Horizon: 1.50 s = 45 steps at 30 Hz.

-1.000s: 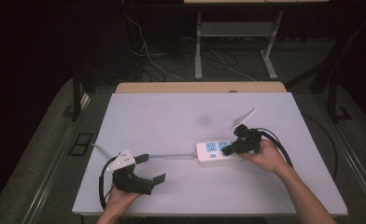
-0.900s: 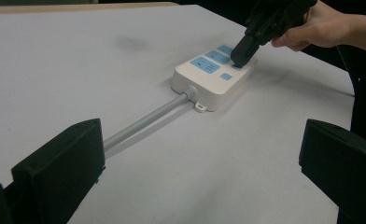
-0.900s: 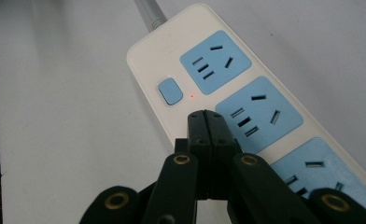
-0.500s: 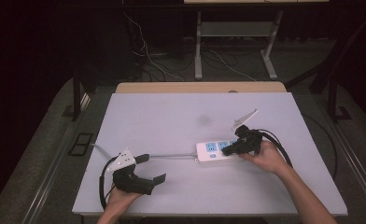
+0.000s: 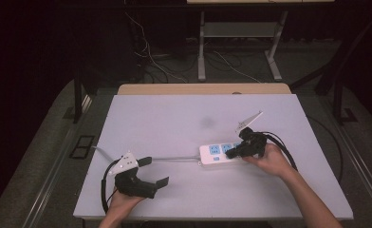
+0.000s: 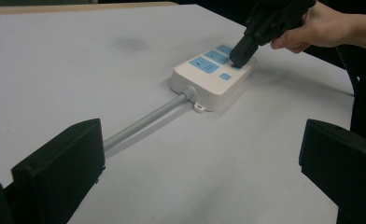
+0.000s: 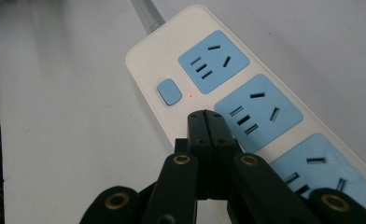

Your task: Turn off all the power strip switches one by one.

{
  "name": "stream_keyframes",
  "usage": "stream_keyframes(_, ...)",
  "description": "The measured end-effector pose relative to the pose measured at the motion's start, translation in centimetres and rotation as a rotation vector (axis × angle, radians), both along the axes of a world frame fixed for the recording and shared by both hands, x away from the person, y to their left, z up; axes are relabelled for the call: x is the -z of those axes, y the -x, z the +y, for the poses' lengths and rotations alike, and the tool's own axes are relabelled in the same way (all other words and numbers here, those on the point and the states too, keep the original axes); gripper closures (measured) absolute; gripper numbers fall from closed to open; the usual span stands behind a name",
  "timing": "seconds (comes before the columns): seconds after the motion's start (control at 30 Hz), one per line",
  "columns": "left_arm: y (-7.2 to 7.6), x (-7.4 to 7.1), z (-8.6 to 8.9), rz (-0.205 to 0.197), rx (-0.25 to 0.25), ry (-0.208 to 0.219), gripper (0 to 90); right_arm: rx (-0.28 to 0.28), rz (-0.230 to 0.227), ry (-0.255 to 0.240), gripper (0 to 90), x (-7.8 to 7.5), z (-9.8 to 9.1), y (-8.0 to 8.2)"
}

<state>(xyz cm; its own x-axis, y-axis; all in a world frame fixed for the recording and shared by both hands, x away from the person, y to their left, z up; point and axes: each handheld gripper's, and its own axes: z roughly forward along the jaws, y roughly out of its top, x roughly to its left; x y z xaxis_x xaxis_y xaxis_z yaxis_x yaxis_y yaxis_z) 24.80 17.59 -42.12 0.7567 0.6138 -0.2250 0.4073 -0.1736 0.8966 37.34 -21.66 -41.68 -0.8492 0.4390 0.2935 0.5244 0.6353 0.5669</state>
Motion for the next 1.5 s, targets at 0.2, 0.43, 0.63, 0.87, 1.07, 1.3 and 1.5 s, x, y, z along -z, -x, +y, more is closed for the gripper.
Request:
stream_keyframes(0.2, 0.0, 0.0, 0.0, -0.001, 0.002, -0.003, 0.0, -0.009, -0.013, -0.007, 90.0, 0.1, 0.3, 0.1)
stream_keyframes(0.43, 0.0, 0.0, 0.2, 0.003, -0.006, 0.006, 0.0, -0.019, -0.01, 0.005, 90.0, 0.1, 0.8, 0.0)
stream_keyframes(0.63, -0.1, 0.0, 0.2, 0.003, -0.006, 0.004, 0.0, -0.011, 0.004, 0.0, 90.0, 0.0, 0.8, 0.0)
stream_keyframes(0.87, -0.1, 0.1, 0.1, 0.005, -0.006, 0.006, 0.0, -0.002, -0.01, 0.011, 90.0, -0.5, 0.5, 0.2)
stream_keyframes(1.07, -0.1, 0.1, 0.1, 0.005, -0.002, 0.002, 0.0, 0.002, -0.025, 0.0, 90.0, -1.2, 0.1, 0.4)
stream_keyframes(1.3, -0.1, 0.1, 0.0, 0.005, -0.001, 0.003, 0.0, -0.024, -0.041, 0.002, 90.0, -2.3, 1.0, 0.6)
stream_keyframes(1.5, -0.1, 0.1, 0.1, 0.005, 0.0, 0.004, 0.0, -0.054, -0.051, 0.007, 90.0, -2.7, 2.2, 0.5)
